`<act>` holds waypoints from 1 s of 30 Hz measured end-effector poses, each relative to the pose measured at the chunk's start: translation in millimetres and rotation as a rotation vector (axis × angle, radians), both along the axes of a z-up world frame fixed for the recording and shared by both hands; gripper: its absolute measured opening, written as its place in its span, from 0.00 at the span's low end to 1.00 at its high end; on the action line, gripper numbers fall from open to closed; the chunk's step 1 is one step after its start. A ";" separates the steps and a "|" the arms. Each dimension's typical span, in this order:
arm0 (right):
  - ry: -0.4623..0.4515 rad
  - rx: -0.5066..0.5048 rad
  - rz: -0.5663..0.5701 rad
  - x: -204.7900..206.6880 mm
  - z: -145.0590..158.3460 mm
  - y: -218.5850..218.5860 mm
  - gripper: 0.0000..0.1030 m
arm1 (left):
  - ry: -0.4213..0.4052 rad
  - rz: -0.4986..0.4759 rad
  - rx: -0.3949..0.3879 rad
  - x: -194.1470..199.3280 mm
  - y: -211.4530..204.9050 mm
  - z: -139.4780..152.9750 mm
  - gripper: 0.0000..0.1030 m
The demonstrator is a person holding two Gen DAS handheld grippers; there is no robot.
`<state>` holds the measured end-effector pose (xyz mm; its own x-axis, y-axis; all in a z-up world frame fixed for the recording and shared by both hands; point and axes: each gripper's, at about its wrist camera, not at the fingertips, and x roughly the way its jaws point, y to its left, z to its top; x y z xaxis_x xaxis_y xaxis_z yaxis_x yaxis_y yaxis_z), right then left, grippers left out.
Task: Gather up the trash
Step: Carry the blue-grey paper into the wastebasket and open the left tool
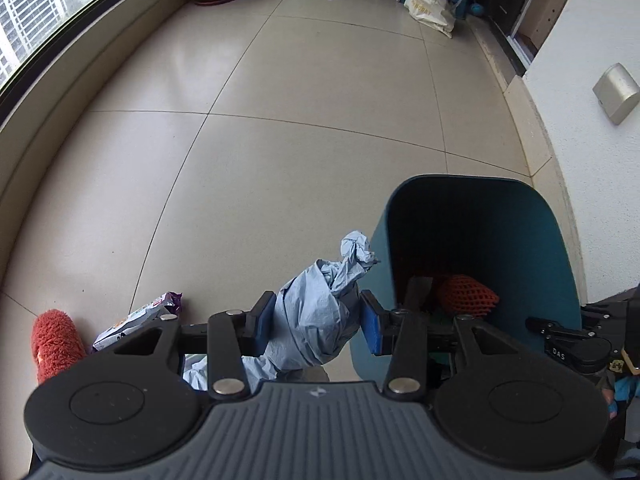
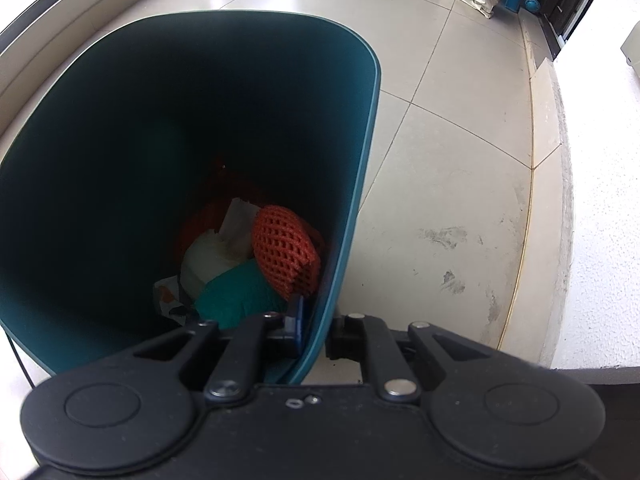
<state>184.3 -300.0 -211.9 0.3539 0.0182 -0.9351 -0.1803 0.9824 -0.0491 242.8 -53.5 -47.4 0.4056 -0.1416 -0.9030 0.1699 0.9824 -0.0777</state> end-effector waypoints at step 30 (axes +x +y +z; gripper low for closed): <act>0.001 0.060 -0.009 -1.1 -4.1 -17.6 0.13 | 0.155 -0.261 0.056 29.3 -164.6 -130.5 0.44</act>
<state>183.2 -317.6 -216.1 0.3530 0.0714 -0.9329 -0.1713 0.9852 0.0105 272.0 -218.1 -177.8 0.2186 -0.1714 -0.9606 0.4072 0.9107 -0.0699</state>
